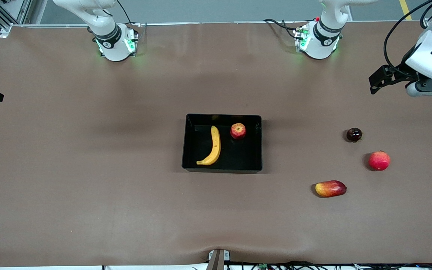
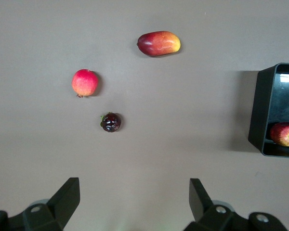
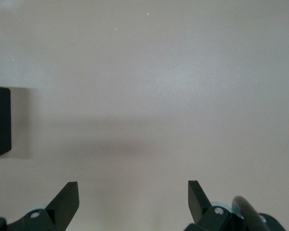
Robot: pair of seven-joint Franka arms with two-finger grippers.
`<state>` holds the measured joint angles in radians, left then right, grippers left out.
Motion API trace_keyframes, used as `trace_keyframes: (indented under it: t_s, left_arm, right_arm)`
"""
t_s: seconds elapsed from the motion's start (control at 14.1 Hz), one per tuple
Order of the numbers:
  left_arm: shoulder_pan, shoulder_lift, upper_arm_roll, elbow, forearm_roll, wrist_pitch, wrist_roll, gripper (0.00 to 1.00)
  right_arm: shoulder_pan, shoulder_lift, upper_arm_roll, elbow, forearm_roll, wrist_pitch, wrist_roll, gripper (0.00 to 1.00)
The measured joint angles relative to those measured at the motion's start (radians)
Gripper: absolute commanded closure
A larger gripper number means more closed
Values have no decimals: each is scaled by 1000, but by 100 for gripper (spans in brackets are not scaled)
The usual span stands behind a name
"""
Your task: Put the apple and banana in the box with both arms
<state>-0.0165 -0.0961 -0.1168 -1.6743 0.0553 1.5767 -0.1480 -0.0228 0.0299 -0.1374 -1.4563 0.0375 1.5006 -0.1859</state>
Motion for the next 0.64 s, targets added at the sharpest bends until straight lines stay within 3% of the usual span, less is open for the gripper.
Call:
trace_keyframes:
  t_s: [0.64]
  left_arm:
    - [2, 0, 1, 30, -54, -1, 6, 0]
  right_arm:
    - [0, 0, 0, 0, 0, 0, 0, 0]
